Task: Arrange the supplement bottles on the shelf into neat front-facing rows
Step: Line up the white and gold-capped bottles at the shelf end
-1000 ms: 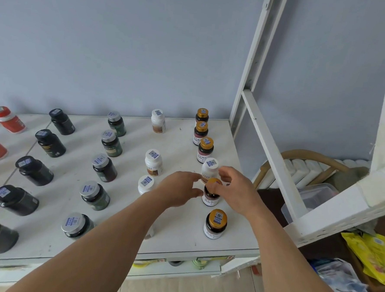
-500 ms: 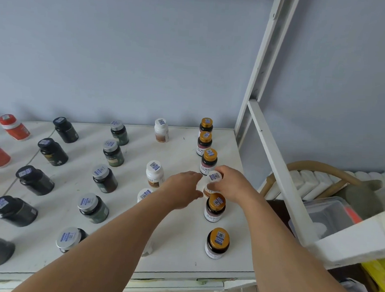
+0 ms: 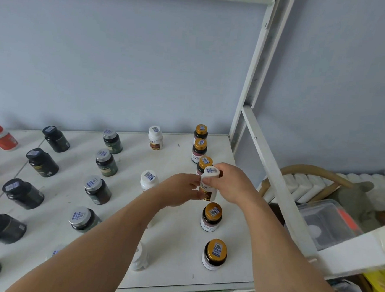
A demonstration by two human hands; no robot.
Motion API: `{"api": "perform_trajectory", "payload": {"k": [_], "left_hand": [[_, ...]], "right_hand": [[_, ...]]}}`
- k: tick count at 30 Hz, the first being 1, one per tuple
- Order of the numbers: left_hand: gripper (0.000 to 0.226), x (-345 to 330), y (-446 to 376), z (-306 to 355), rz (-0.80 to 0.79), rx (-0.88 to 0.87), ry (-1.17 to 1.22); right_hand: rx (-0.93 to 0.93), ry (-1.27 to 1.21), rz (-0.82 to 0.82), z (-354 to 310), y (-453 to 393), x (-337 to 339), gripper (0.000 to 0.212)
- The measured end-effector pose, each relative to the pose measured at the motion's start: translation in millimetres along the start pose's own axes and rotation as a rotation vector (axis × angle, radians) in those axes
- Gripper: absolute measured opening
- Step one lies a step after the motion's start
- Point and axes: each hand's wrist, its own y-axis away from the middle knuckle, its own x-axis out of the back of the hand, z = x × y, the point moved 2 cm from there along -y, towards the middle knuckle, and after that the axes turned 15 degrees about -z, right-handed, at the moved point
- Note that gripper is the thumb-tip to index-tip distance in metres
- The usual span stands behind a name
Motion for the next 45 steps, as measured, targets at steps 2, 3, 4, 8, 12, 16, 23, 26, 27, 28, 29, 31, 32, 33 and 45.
{"api": "perform_trajectory", "payload": {"k": [2, 3, 4, 8, 12, 16, 23, 26, 27, 28, 29, 31, 32, 33, 45], "left_hand": [[0.047, 4.8, 2.0, 2.0, -0.017, -0.013, -0.013], [0.046, 6.9, 2.7, 2.5, -0.023, -0.017, -0.020], [0.046, 8.6, 3.4, 2.7, -0.028, -0.020, -0.023], [0.046, 11.9, 3.7, 0.2, -0.042, -0.025, -0.012], [0.046, 14.7, 3.1, -3.2, -0.044, -0.028, 0.003], [0.046, 20.5, 5.7, -5.4, -0.029, -0.038, 0.000], [0.055, 53.5, 16.1, -20.6, 0.118, 0.056, -0.176], [0.050, 72.6, 25.8, -31.2, 0.227, 0.089, -0.280], [0.048, 78.8, 27.9, -36.4, 0.251, 0.105, -0.311], [0.048, 85.1, 29.3, -42.1, 0.268, 0.123, -0.343], [0.048, 88.2, 29.0, -45.4, 0.277, 0.140, -0.382], [0.048, 101.3, 28.0, -62.9, 0.288, 0.163, -0.460], [0.047, 101.2, 26.7, -64.1, 0.287, 0.169, -0.503], [0.047, 104.1, 26.1, -69.1, 0.280, 0.169, -0.537], [0.038, 132.7, 7.6, -129.0, 0.212, 0.152, -0.695]], "right_hand": [[-0.012, -0.008, 0.012, -3.0, 0.3, 0.5, 0.039], [-0.018, -0.013, 0.016, -3.8, 0.3, 0.5, 0.040], [-0.023, -0.014, 0.019, -4.5, 0.4, 0.5, 0.041], [-0.037, -0.015, 0.018, -6.1, -1.2, -0.3, 0.042], [-0.031, -0.030, 0.020, -8.1, -3.6, -1.3, 0.042], [0.003, -0.034, 0.023, -14.2, -6.3, 1.2, 0.040], [0.096, -0.057, -0.014, -34.1, -24.3, 3.7, 0.033], [0.108, -0.070, -0.030, -48.3, -38.3, -0.6, 0.035], [0.106, -0.062, -0.030, -53.8, -43.8, -3.1, 0.035], [0.110, -0.052, -0.033, -59.6, -49.7, -5.1, 0.035], [0.114, -0.044, -0.036, -62.6, -52.6, -5.9, 0.036], [0.116, -0.033, -0.038, -76.8, -68.4, -11.7, 0.036], [0.116, -0.040, -0.036, -77.3, -70.1, -10.9, 0.035], [0.115, -0.050, -0.041, -81.2, -75.2, -12.4, 0.033], [0.089, -0.026, -0.135, -106.0, -135.7, -51.7, 0.046]]}}
